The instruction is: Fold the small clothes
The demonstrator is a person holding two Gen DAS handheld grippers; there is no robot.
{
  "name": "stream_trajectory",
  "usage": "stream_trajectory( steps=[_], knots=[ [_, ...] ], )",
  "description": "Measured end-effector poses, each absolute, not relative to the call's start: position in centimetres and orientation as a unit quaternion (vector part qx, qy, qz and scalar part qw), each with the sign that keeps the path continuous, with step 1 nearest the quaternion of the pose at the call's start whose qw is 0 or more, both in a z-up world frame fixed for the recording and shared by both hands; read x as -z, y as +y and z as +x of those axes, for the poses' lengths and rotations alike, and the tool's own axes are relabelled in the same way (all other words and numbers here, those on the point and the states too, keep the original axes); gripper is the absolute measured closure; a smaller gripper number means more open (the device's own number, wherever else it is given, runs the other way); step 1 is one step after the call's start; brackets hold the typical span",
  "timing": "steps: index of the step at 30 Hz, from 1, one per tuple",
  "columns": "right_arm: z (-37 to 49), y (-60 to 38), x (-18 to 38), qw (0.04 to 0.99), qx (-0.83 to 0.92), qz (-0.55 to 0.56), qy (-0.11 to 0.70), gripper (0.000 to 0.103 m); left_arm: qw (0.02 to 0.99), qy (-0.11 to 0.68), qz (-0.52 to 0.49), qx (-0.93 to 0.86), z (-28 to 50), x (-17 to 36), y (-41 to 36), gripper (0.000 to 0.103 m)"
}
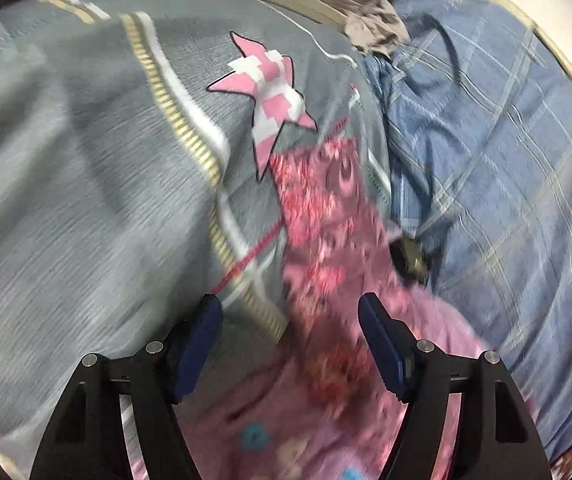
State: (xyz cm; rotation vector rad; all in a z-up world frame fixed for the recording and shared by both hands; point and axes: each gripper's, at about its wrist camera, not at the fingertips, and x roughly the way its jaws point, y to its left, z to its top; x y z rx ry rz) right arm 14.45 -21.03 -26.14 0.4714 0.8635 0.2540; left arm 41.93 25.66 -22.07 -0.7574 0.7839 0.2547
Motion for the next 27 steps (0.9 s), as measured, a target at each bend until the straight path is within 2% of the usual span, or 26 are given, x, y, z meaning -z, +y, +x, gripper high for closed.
stream_trajectory(
  steps=[4,6,7,9,10,13,17,22,27],
  knots=[
    [14.2,-19.9,25.6,0.878,-0.144,0.203,0.41,0.055,0.841,0.355,-0.398,-0.09,45.2,22.6,27.4,0.033],
    [14.1,-19.6,25.5,0.871,-0.157,0.199,0.421,0.055,0.845,0.346,-0.4,-0.077,46.4,23.0,27.6,0.039],
    [14.1,-19.5,25.5,0.871,-0.159,0.198,0.42,0.056,0.849,0.34,-0.396,-0.078,46.9,23.2,27.7,0.045],
    [14.2,-19.7,25.4,0.872,-0.158,0.198,0.419,0.058,0.849,0.35,-0.385,-0.09,47.6,24.2,27.7,0.089],
    [14.2,-20.0,25.4,0.873,-0.155,0.202,0.416,0.059,0.846,0.361,-0.383,-0.089,48.1,24.7,27.9,0.093],
    [14.3,-21.3,25.1,0.876,-0.138,0.228,0.401,0.066,0.863,0.351,-0.352,-0.09,48.1,24.0,27.7,0.094],
    [14.2,-23.0,24.6,0.876,-0.118,0.266,0.384,0.066,0.903,0.303,-0.301,-0.049,46.3,19.4,24.8,0.094],
    [13.6,-25.2,23.3,0.885,-0.08,0.289,0.356,0.065,0.928,0.268,-0.25,0.063,42.4,13.7,17.6,0.094],
    [12.4,-28.7,22.2,0.889,-0.039,0.321,0.324,0.063,0.913,0.291,-0.229,0.171,38.5,12.2,10.0,0.094]
  ],
)
